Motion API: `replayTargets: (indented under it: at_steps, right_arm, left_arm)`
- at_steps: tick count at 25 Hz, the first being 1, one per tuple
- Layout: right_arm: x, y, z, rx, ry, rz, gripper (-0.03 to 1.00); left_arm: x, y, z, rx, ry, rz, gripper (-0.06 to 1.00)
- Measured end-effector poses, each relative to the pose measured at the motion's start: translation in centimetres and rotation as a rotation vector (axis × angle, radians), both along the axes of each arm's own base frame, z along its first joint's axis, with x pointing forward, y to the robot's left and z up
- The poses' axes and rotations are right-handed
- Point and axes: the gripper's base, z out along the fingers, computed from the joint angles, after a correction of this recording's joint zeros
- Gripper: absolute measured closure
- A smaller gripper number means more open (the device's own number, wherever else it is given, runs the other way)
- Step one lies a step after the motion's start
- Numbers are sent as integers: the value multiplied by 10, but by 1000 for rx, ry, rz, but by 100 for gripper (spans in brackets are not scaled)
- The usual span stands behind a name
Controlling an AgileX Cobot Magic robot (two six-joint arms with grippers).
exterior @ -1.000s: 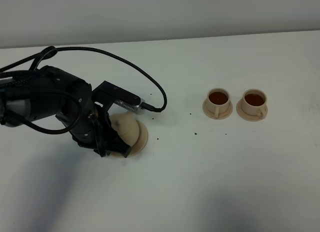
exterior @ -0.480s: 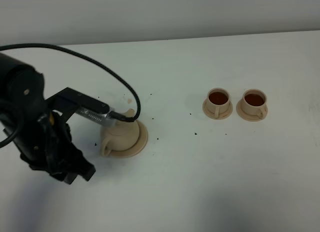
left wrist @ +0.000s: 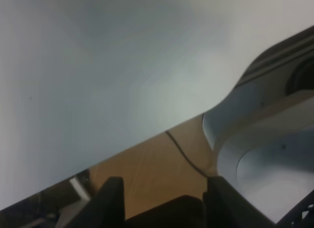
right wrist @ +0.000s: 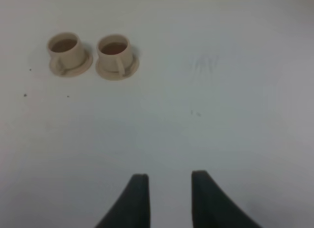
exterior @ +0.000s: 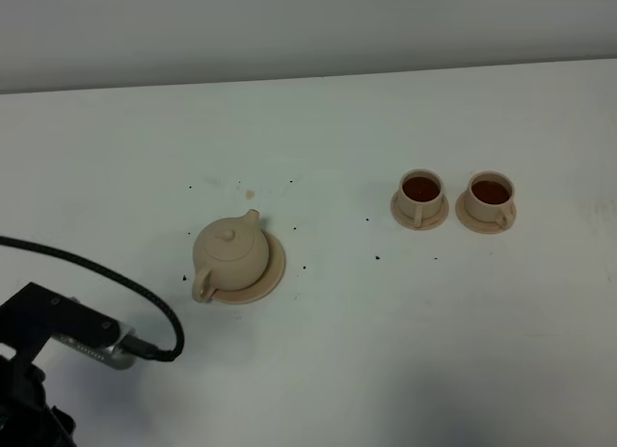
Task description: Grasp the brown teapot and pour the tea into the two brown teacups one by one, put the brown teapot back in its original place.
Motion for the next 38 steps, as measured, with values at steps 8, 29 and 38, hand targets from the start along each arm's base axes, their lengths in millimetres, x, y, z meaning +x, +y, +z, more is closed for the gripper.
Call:
replayTargets:
  at_steps: [8,29,38]
  right_arm:
    - [0,0,0,0,0,0,73]
    - [0,0,0,0,0,0,73]
    - [0,0,0,0,0,0,73]
  left_arm:
    - [-29,13,9,-96,-159,7,52]
    - [-115,57,46,-231,-847,352,52]
    - [-130,58,45,-250,-945,347,52]
